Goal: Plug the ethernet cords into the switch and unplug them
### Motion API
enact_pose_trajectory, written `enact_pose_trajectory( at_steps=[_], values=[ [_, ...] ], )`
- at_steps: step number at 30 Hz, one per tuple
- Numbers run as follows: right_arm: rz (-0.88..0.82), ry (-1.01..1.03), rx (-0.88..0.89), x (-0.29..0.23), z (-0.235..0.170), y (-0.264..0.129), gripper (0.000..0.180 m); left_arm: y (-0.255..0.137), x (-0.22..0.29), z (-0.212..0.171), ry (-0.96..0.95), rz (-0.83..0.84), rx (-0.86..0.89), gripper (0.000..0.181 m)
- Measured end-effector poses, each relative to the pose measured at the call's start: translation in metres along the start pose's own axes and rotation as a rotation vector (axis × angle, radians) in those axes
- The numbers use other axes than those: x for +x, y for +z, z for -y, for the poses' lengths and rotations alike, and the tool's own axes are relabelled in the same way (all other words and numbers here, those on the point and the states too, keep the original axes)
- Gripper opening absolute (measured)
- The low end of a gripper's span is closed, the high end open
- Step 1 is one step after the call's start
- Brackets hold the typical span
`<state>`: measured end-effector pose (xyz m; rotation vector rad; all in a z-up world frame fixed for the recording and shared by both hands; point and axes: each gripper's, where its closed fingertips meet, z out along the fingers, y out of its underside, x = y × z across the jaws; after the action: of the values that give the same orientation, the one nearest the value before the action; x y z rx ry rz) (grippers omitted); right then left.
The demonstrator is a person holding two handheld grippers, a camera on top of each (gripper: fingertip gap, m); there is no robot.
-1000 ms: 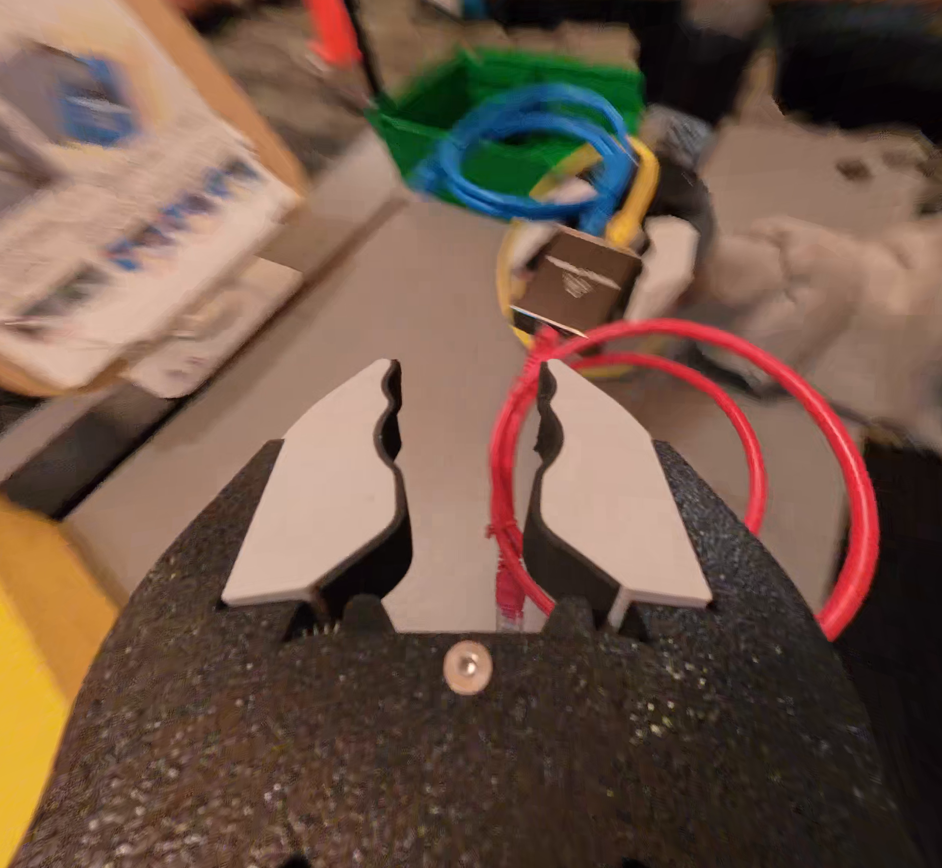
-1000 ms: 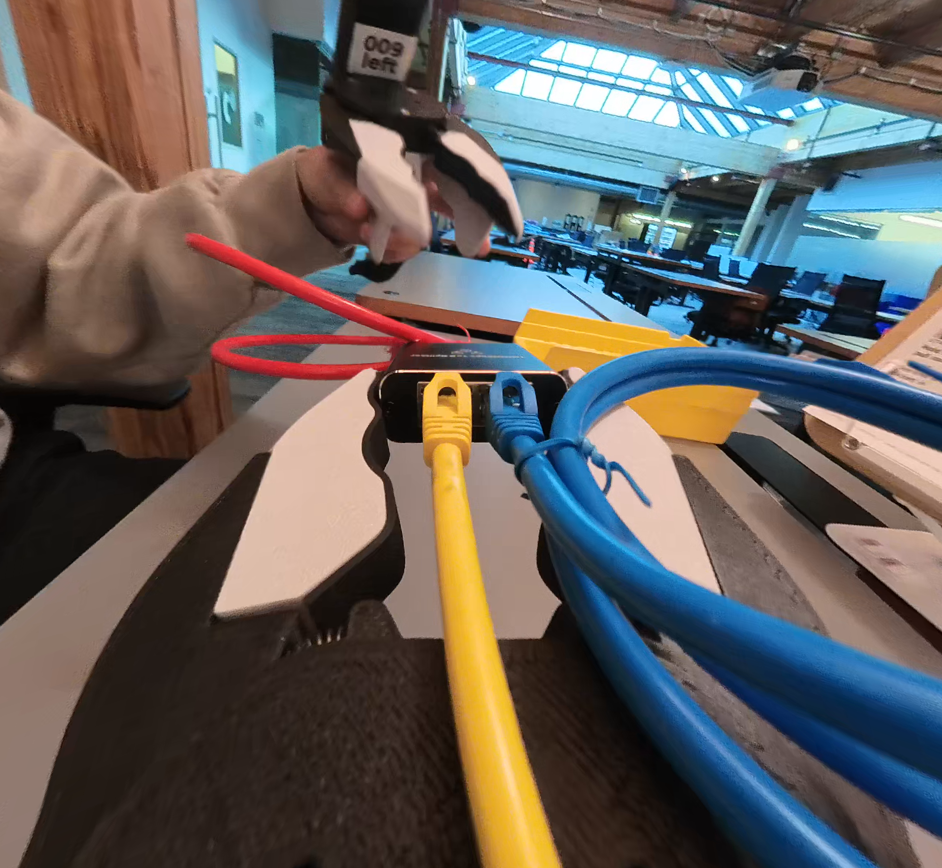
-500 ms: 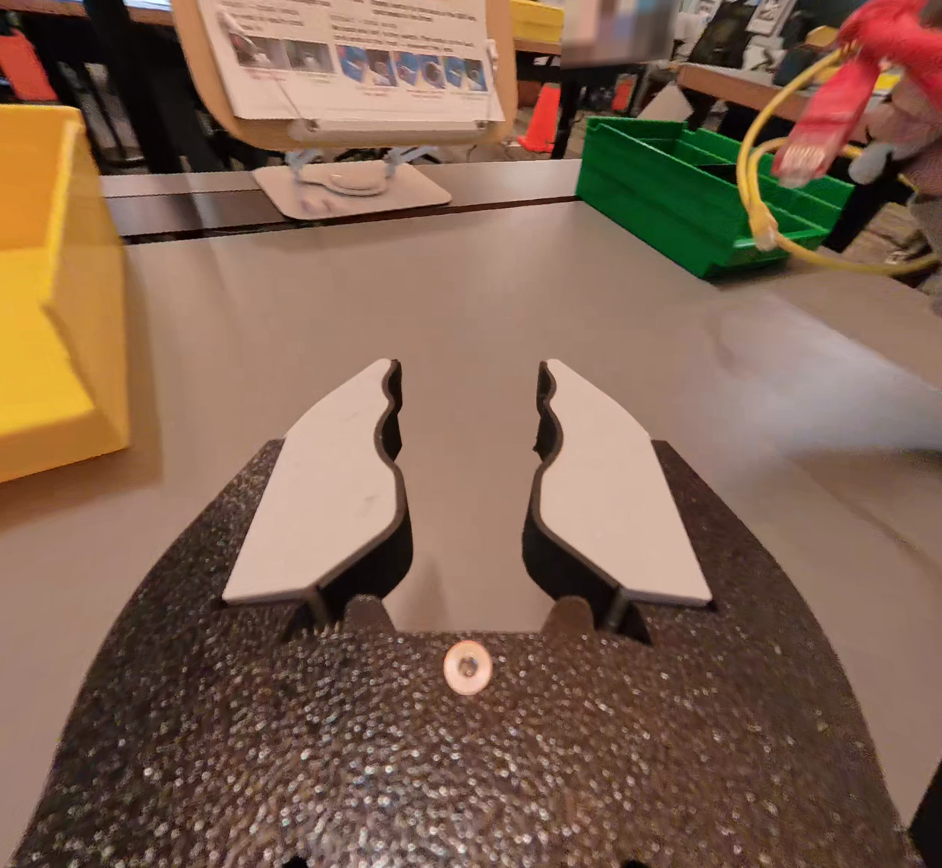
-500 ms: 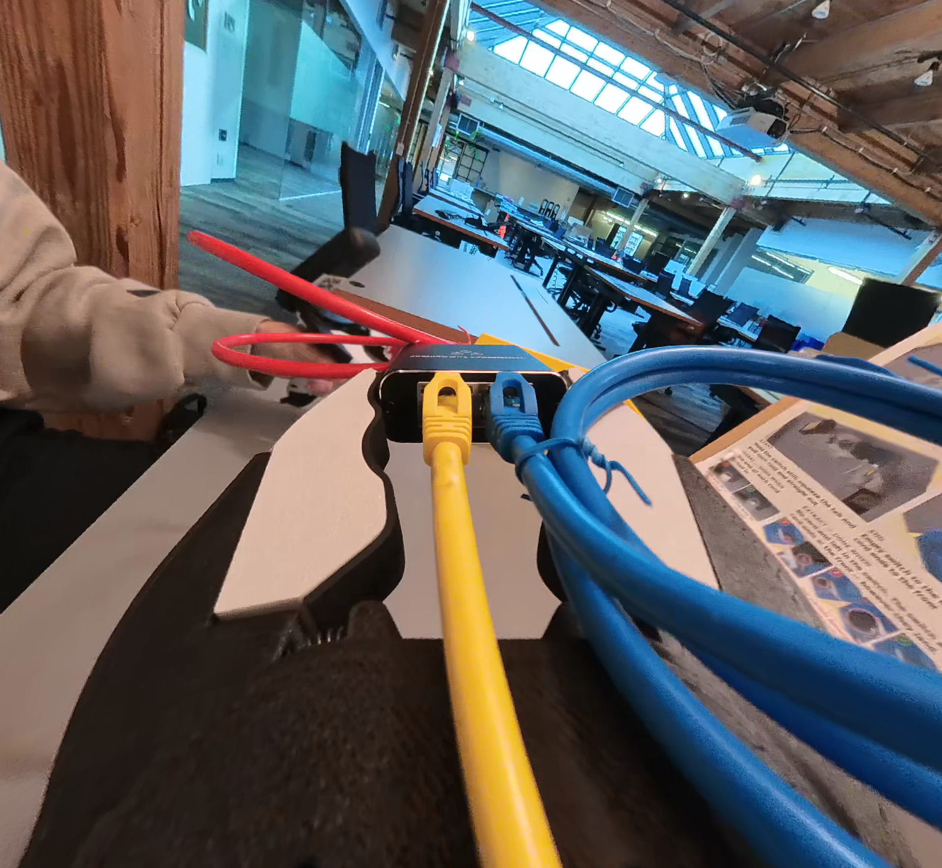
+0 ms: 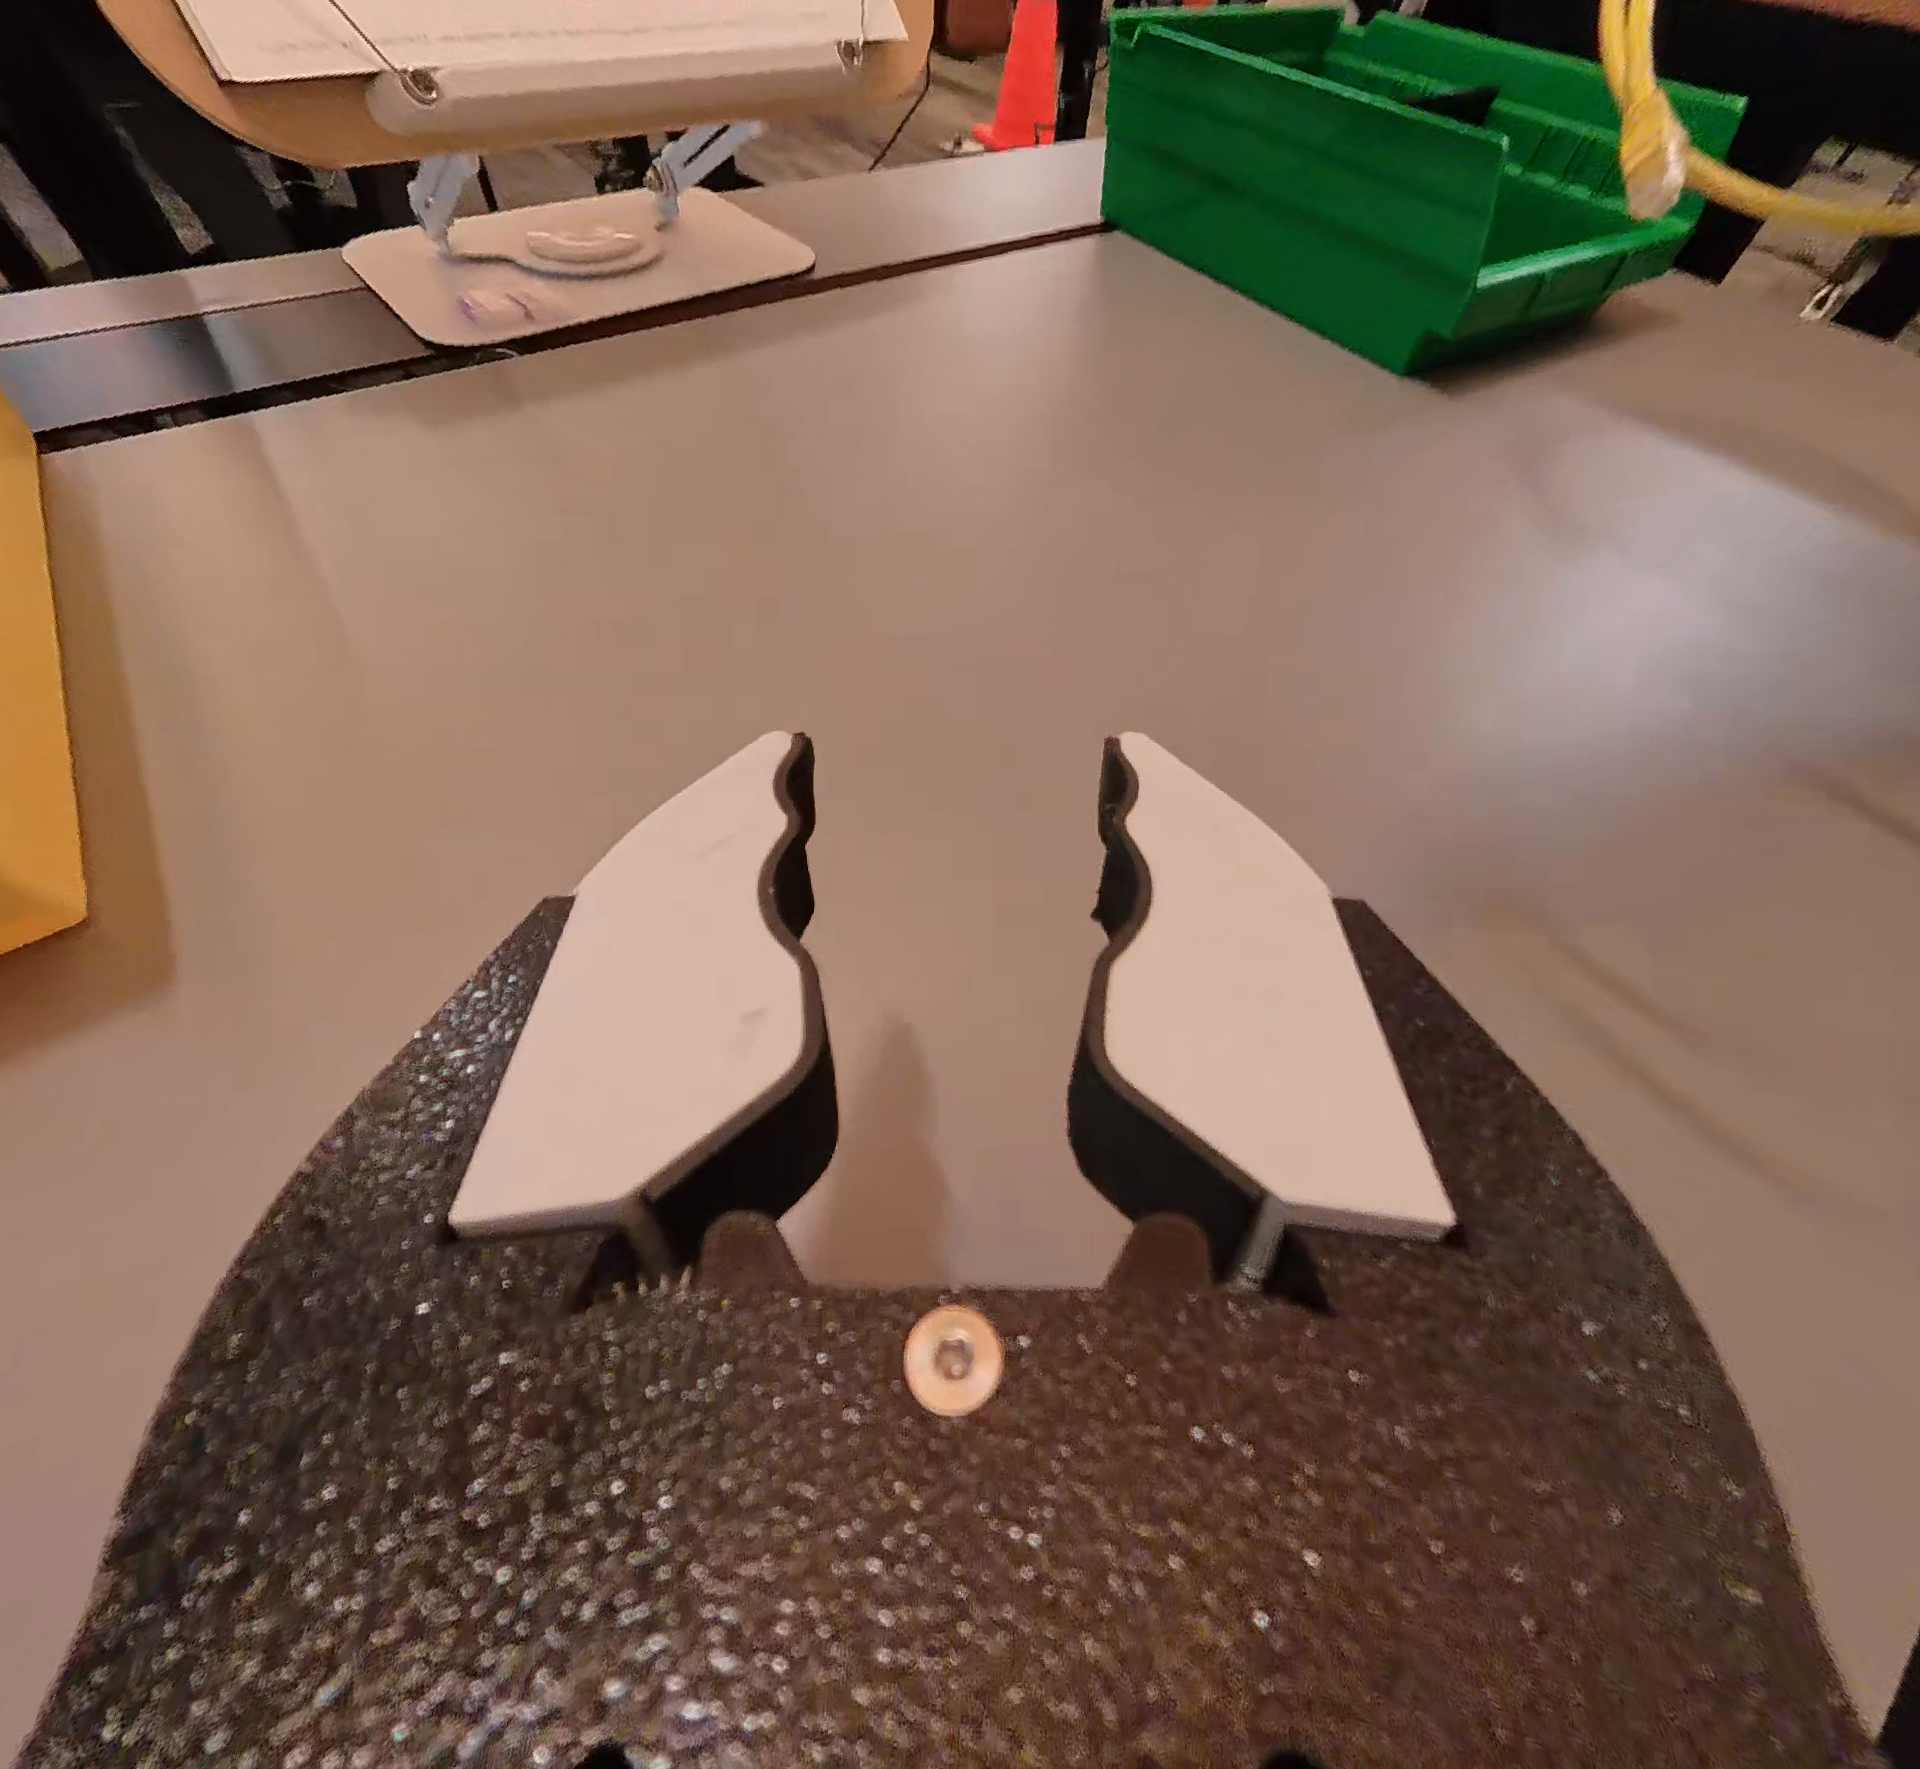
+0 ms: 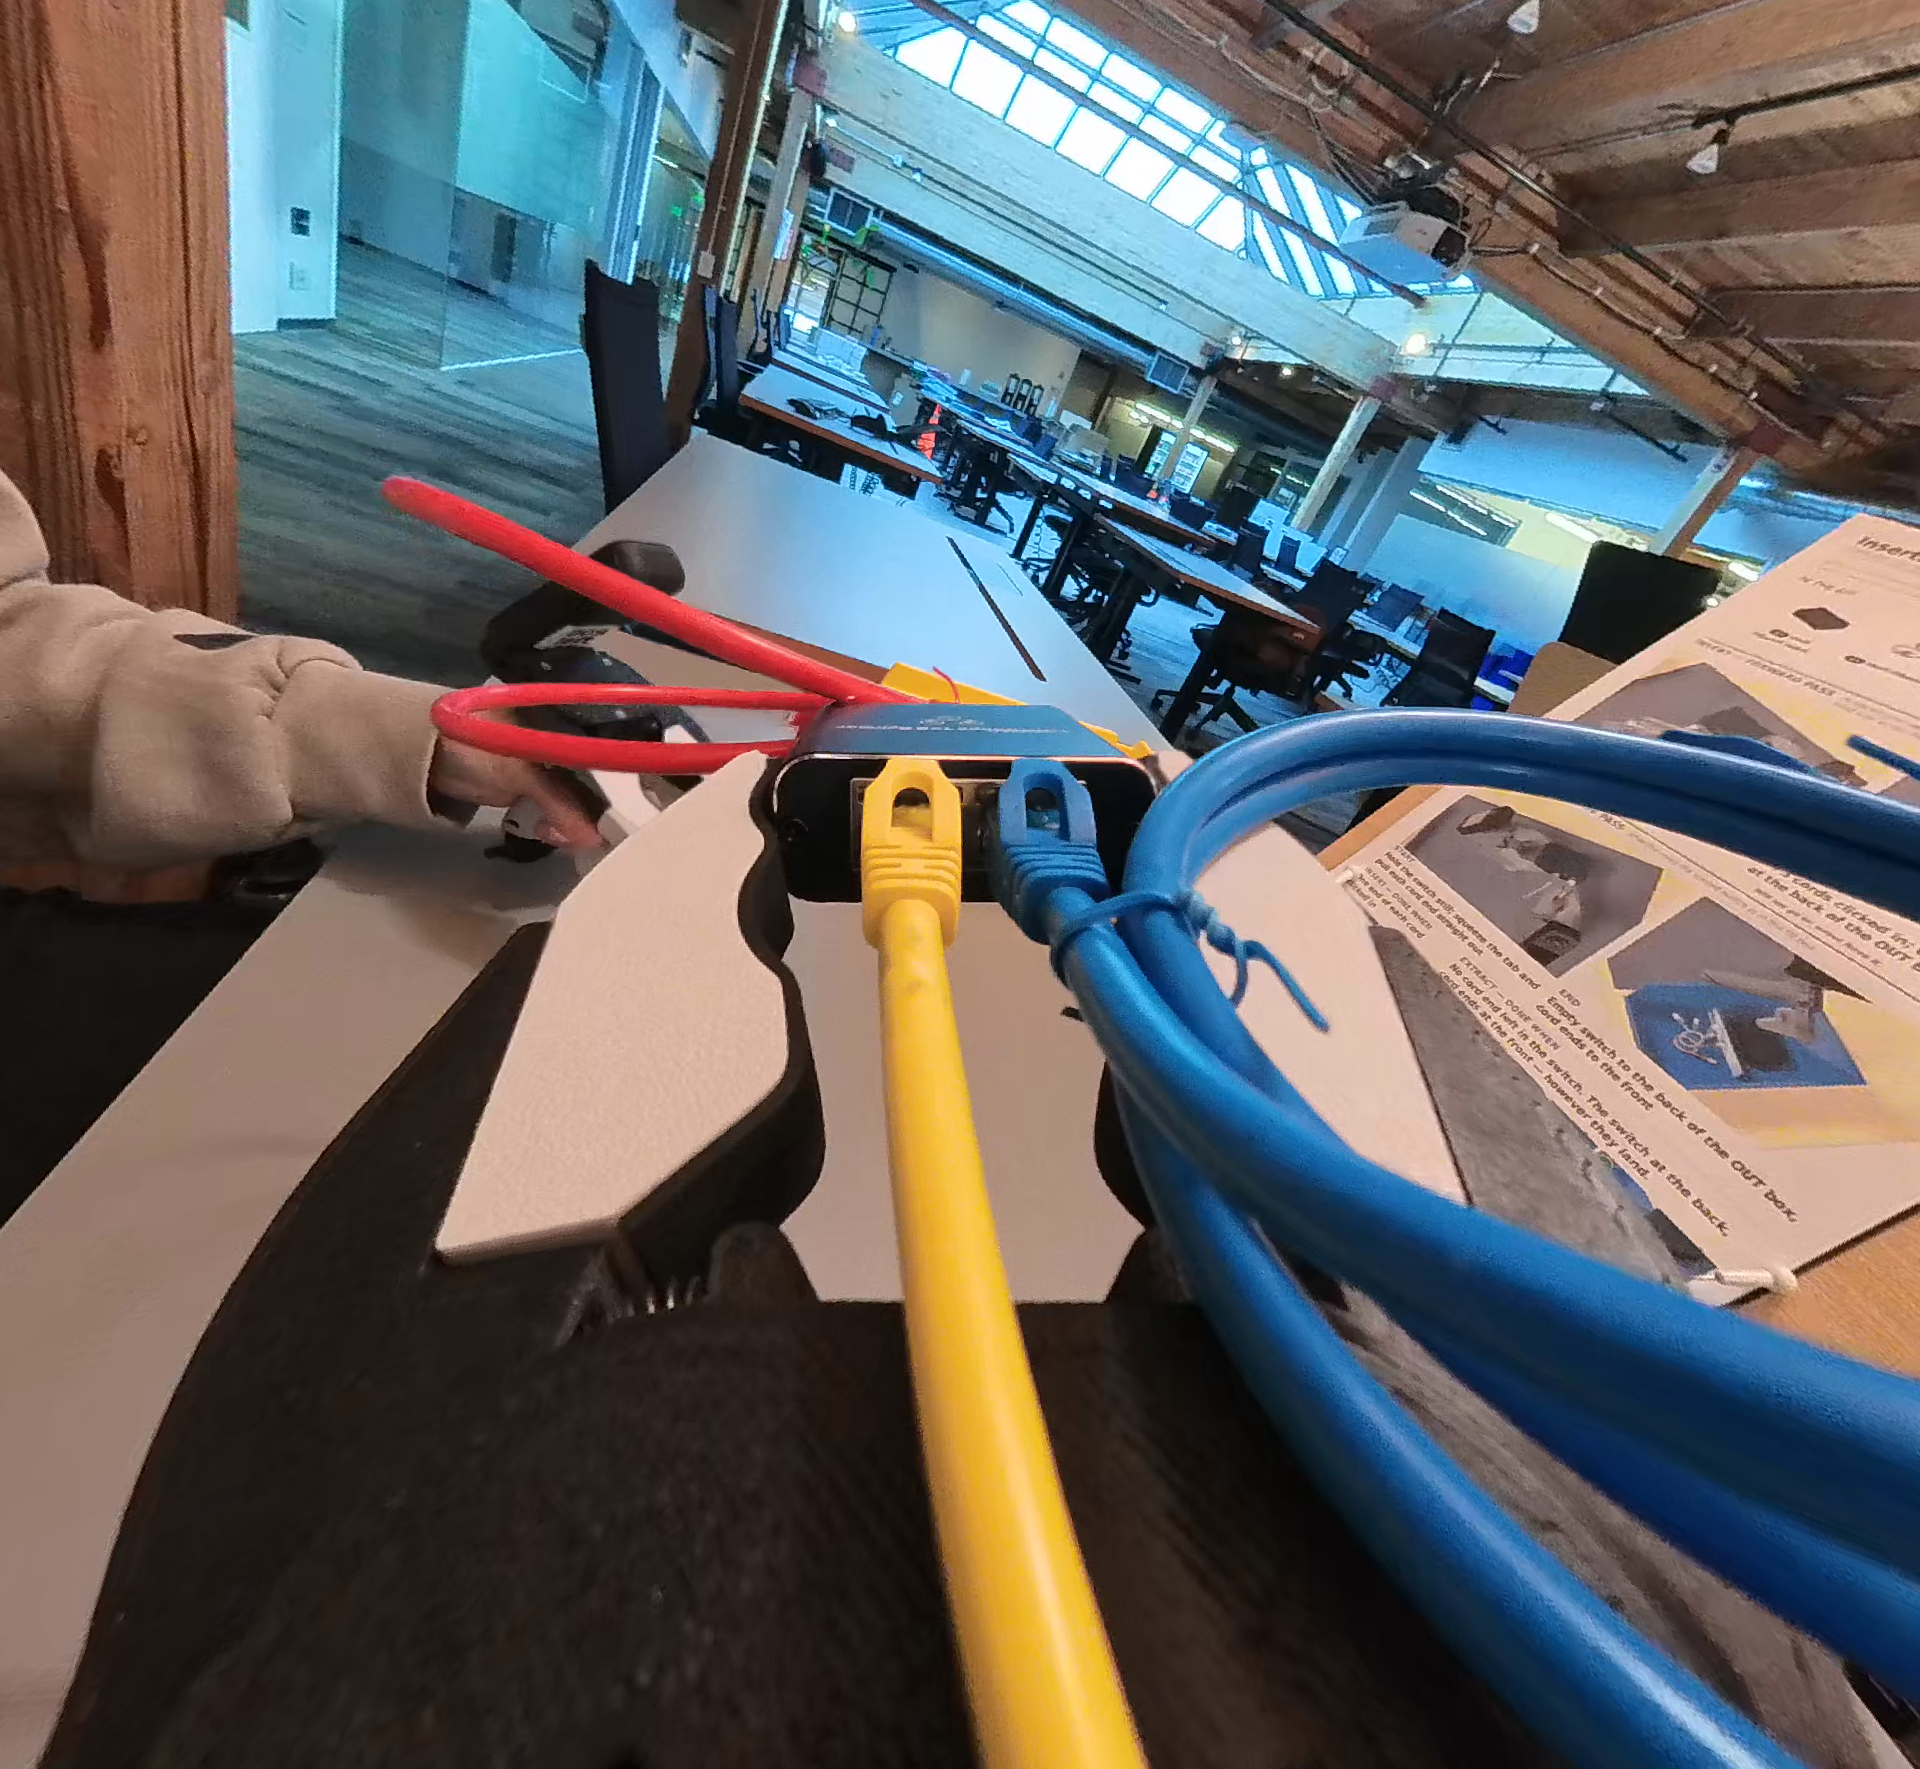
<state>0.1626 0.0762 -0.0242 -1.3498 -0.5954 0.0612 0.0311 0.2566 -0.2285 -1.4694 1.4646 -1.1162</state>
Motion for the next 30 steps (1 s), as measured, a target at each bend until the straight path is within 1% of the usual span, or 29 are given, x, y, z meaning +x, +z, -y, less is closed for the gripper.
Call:
enact_pose_trajectory(
  at_steps=[5,8,10,12,15,17,18,19,21,22,23,24,26,28,30],
  values=[
    [-0.024,0.001,0.001,-0.011,0.002,-0.013,0.064,0.006,0.006,-0.004,0.041,0.017,-0.044,0.054],
    [-0.074,-0.005,0.0,-0.023,0.001,-0.038,0.064,0.034,0.026,0.017,-0.033,-0.01,-0.012,0.056],
    [-0.121,-0.008,-0.027,-0.03,-0.005,-0.058,0.064,0.067,0.052,0.046,-0.083,-0.082,0.017,0.06],
    [-0.149,-0.018,-0.062,-0.04,-0.01,-0.076,0.064,0.108,0.086,0.079,-0.081,-0.175,0.003,0.066],
    [-0.181,-0.029,-0.072,-0.053,-0.008,-0.106,0.064,0.179,0.139,0.124,-0.035,-0.292,-0.085,0.07],
    [-0.223,-0.037,-0.067,-0.052,0.001,-0.126,0.064,0.226,0.176,0.142,-0.058,-0.363,-0.186,0.076],
    [-0.251,-0.05,-0.061,-0.052,0.007,-0.137,0.064,0.249,0.192,0.146,-0.063,-0.383,-0.236,0.076],
    [-0.276,-0.064,-0.044,-0.053,0.012,-0.147,0.064,0.272,0.203,0.149,-0.07,-0.374,-0.269,0.075],
    [-0.299,-0.075,-0.014,-0.055,0.016,-0.164,0.064,0.313,0.212,0.157,-0.15,-0.291,-0.285,0.065],
    [-0.311,-0.072,-0.004,-0.054,0.016,-0.173,0.064,0.329,0.218,0.161,-0.182,-0.269,-0.284,0.068],
    [-0.331,-0.067,0.006,-0.053,0.016,-0.182,0.064,0.343,0.223,0.16,-0.192,-0.255,-0.295,0.077],
    [-0.354,-0.064,0.024,-0.051,0.016,-0.191,0.064,0.356,0.224,0.155,-0.19,-0.213,-0.326,0.079],
    [-0.369,-0.051,0.06,-0.051,0.015,-0.205,0.064,0.374,0.214,0.139,-0.149,-0.075,-0.405,0.082],
    [-0.376,-0.048,0.089,-0.051,0.017,-0.214,0.064,0.385,0.2,0.127,-0.084,0.047,-0.427,0.082],
    [-0.387,-0.049,0.094,-0.05,0.016,-0.22,0.064,0.392,0.2,0.114,-0.049,0.057,-0.451,0.078]
  ],
)
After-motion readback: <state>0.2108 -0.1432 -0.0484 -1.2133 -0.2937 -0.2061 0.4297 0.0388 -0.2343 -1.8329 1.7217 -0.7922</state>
